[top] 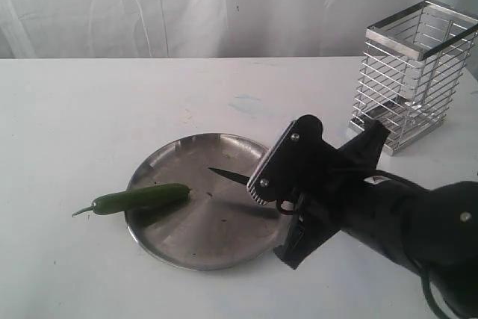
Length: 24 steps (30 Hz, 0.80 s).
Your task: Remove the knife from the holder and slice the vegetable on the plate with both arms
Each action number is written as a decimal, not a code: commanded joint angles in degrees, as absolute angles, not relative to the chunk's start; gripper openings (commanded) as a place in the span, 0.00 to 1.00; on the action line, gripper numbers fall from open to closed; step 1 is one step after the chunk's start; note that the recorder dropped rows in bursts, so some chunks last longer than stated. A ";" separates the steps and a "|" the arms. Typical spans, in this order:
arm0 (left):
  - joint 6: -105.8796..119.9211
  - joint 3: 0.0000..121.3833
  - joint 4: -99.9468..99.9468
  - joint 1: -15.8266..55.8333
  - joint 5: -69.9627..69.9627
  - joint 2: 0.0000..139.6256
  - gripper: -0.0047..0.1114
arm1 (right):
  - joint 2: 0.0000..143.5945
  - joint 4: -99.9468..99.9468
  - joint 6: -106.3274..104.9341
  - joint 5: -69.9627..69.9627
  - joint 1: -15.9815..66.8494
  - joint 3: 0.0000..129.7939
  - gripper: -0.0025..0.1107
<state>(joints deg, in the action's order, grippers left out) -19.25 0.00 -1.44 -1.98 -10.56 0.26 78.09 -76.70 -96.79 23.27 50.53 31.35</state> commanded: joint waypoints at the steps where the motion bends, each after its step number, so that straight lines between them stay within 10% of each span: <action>1: -19.18 0.00 -1.23 -1.53 -10.73 0.00 0.04 | 78.75 -92.32 -122.92 29.49 50.20 34.26 0.02; 6: -19.18 0.00 -1.23 -1.53 -10.73 0.00 0.04 | 78.43 -77.49 -109.15 32.76 49.95 32.32 0.02; 13: -19.18 0.00 -1.23 -1.53 -10.73 0.00 0.04 | 77.11 -20.02 -24.53 30.97 45.67 26.28 0.02; 24: -19.18 0.00 -1.23 -1.53 -10.73 0.00 0.04 | 78.44 -34.05 -67.37 9.26 40.87 32.18 0.02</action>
